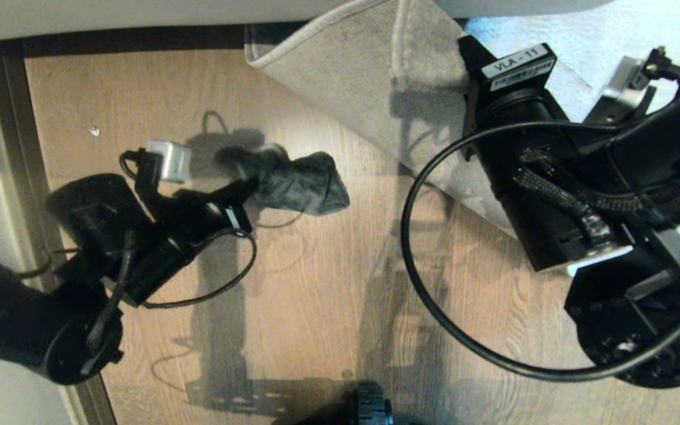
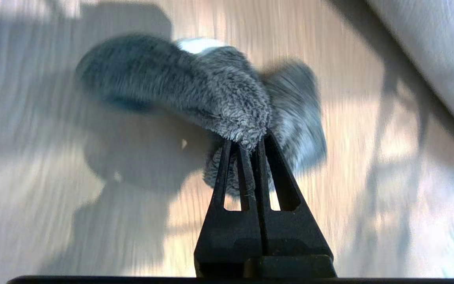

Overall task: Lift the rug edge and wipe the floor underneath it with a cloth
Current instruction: Wipe the floor under the carpet with a rag

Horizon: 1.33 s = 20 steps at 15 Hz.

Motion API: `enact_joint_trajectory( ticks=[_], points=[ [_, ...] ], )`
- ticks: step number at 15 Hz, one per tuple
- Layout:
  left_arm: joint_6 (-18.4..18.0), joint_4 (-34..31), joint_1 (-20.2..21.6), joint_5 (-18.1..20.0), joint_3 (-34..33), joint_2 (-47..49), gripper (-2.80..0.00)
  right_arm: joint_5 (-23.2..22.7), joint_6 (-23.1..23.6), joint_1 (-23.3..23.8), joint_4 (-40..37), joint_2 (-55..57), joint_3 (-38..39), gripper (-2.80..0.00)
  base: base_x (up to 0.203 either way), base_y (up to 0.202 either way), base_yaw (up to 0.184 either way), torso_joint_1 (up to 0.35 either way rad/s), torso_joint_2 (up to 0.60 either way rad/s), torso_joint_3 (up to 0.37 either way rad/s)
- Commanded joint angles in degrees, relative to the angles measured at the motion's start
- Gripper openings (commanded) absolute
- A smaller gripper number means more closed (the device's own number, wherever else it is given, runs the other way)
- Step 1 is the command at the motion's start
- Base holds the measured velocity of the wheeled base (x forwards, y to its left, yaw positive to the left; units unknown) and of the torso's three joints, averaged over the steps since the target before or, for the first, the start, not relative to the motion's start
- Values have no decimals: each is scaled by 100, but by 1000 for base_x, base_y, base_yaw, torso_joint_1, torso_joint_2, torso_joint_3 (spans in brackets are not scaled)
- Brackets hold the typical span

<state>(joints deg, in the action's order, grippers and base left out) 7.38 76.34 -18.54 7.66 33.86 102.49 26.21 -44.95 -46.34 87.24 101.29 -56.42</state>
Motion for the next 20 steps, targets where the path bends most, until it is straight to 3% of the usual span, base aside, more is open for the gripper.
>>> enact_joint_trajectory(
  ticks=[1, 3, 7, 12, 20],
  points=[
    [2, 98, -9, 6, -645, -345, -280, 16, -14, -7, 250, -12, -1, -280, 0, 0, 0, 0, 0, 0],
    [-6, 137, -182, 8, -1113, -389, -280, 16, 54, -6, 250, -13, 8, -280, 0, 0, 0, 0, 0, 0],
    [-30, 144, -1101, -9, -1532, -227, -280, 16, 82, 0, 250, -39, 33, -280, 0, 0, 0, 0, 0, 0],
    [-33, 153, -2248, -37, -1505, 182, -280, 24, 121, 2, 250, -34, 34, -280, 0, 0, 0, 0, 0, 0],
    [10, 153, -2355, -82, -83, 968, -280, 16, 153, 2, 250, -39, 135, -280, 0, 0, 0, 0, 0, 0]
  ],
)
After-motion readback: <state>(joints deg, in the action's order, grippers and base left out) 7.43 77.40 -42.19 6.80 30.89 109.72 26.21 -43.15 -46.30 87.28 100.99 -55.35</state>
